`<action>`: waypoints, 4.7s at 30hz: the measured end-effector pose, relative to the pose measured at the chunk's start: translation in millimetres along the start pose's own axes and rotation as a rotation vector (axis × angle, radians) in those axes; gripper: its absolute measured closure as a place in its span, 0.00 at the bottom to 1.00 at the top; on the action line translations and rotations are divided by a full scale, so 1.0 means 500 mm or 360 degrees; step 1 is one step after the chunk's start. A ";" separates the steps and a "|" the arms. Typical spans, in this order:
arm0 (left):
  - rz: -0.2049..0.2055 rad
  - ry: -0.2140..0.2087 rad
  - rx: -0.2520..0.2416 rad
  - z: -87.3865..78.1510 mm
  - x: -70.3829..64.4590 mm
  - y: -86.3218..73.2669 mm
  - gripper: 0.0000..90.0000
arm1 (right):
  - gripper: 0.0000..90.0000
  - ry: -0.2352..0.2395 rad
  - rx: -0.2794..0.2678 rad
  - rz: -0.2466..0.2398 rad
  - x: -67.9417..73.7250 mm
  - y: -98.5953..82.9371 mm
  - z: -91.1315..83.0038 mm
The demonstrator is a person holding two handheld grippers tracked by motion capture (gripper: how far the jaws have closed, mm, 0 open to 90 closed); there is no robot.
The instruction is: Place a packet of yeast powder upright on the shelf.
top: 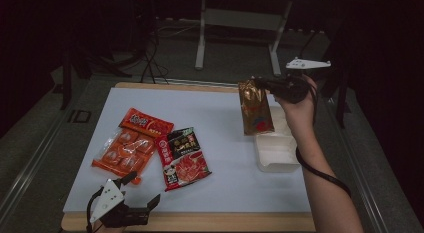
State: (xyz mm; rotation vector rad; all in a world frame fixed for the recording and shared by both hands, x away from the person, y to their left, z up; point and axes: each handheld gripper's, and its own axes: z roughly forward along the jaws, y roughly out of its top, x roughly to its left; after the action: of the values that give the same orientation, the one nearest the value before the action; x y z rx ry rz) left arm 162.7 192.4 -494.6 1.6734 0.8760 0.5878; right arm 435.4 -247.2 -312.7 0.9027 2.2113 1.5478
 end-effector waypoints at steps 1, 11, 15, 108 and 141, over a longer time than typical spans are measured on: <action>-0.0001 0.0000 -0.0001 0.000 -0.001 0.000 0.02 | 0.99 -0.0008 -0.0019 -0.0021 -0.007 -0.001 -0.002; -0.0004 0.0026 0.0007 -0.007 -0.002 -0.005 0.02 | 0.99 -0.0113 -0.0099 -0.0037 -0.075 -0.008 -0.022; -0.0006 0.0033 0.0005 -0.010 -0.003 -0.007 0.02 | 0.99 -0.0165 -0.0136 -0.0072 -0.105 -0.007 -0.028; 0.0046 -0.0014 0.0034 0.010 -0.018 -0.001 0.02 | 0.28 -0.0207 -0.0117 0.0268 -0.090 -0.189 -0.104; 0.0031 -0.0183 0.0114 0.085 -0.014 0.056 0.02 | 0.16 0.0152 -0.0189 0.0023 0.119 -0.282 -0.145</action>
State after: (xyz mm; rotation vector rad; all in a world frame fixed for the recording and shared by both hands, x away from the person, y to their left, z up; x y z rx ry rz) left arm 197.7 157.9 -478.8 1.7639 0.8070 0.4732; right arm 303.8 -293.9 -408.3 0.8277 2.1532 1.7426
